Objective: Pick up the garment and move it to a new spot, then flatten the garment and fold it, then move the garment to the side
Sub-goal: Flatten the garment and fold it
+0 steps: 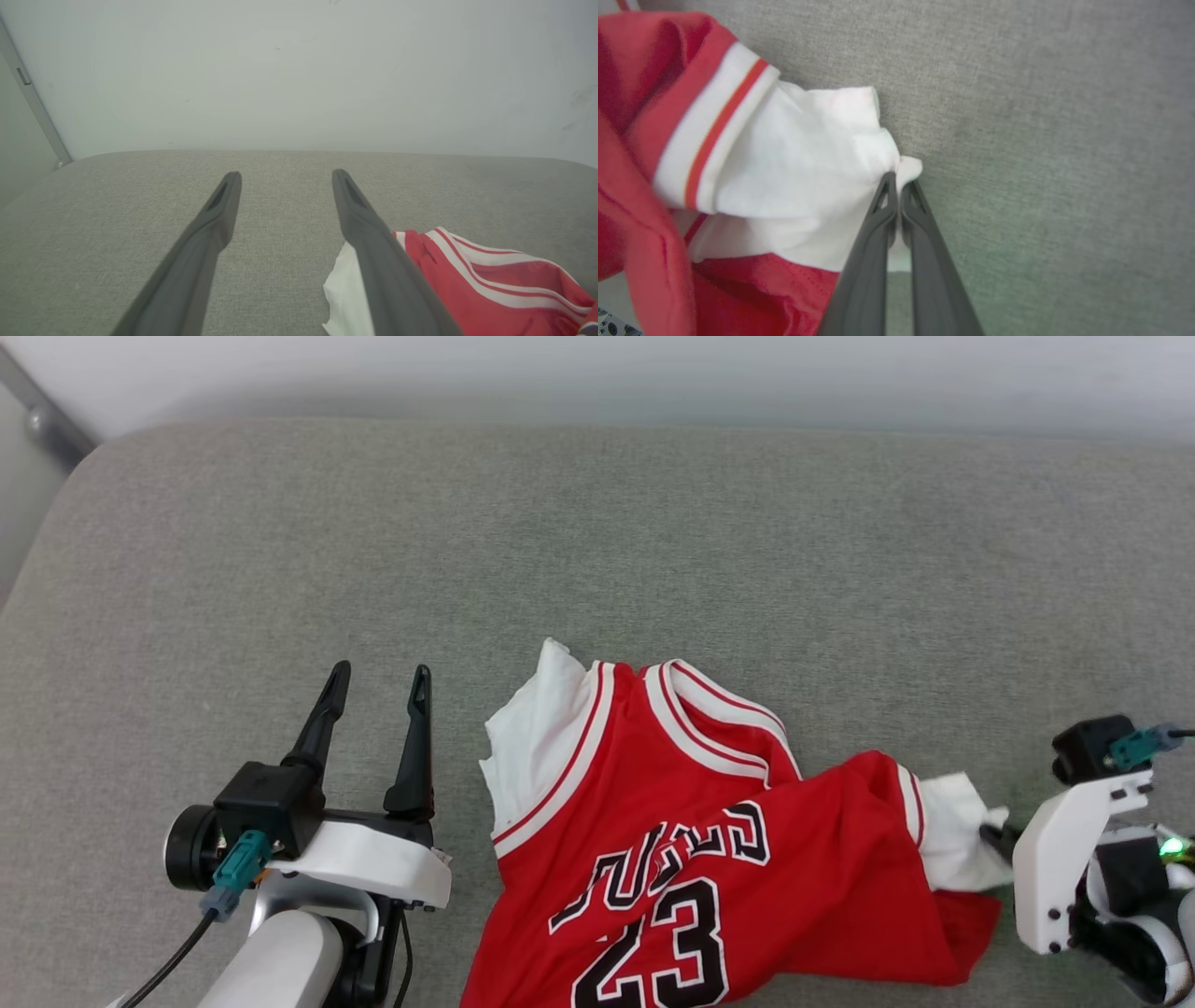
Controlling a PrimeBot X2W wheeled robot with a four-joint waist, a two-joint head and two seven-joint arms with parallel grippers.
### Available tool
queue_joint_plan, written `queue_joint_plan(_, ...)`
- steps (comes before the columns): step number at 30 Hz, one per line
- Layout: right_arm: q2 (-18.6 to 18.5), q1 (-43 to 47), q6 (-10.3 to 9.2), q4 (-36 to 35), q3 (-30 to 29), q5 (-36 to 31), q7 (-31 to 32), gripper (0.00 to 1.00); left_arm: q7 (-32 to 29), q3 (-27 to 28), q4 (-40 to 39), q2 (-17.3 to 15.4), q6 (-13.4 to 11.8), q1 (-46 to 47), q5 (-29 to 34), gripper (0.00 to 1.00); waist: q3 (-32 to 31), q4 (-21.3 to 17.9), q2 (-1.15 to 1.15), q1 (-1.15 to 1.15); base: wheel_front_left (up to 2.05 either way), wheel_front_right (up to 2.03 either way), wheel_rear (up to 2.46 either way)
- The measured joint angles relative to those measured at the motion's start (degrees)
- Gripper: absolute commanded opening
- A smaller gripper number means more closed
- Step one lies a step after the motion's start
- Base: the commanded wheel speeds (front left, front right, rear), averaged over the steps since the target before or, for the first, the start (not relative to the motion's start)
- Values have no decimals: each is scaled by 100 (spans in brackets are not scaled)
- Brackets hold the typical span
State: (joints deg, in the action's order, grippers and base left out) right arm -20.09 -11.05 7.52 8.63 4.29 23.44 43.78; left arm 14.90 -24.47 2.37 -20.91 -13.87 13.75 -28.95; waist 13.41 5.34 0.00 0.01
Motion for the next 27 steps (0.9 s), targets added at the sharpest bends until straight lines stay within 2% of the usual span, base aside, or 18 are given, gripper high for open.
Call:
queue_joint_plan(5,-202,-354,0,-409,-311,-257,-439,0,0,57,-4,0,-8,-30,37,100,-58,-170,0,0,0,0,0)
queue_joint_plan(11,-312,-539,0,-358,-1345,-525,-676,0,1,69,-29,-23,-15,-30,56,100,12,-329,0,0,0,0,0)
queue_joint_plan(15,-149,-396,0,-1,-1940,-622,-949,0,-3,57,3,-33,3,-24,54,100,96,-354,0,0,0,0,0)
queue_joint_plan(20,238,-50,-1,542,-2161,-608,-1315,0,-10,64,67,-38,2,-21,35,100,121,-371,0,0,0,0,0)
queue_joint_plan(21,305,-31,-1,709,-2186,-570,-1474,30,-10,73,78,-45,0,-21,18,100,119,-382,0,0,0,0,0)
queue_joint_plan(22,381,-18,-1,1053,-2214,-577,-1806,49,-13,86,116,-56,-20,-30,-4,100,101,-399,0,0,0,0,0)
queue_joint_plan(23,381,-18,-1,1053,-2214,-577,-1806,100,-13,86,116,-56,-20,-30,-4,100,101,-399,0,0,0,0,0)
queue_joint_plan(27,478,22,-1,1346,-2193,-543,-2499,100,-18,109,179,-71,-32,-103,-64,100,-16,-433,0,0,0,0,0)
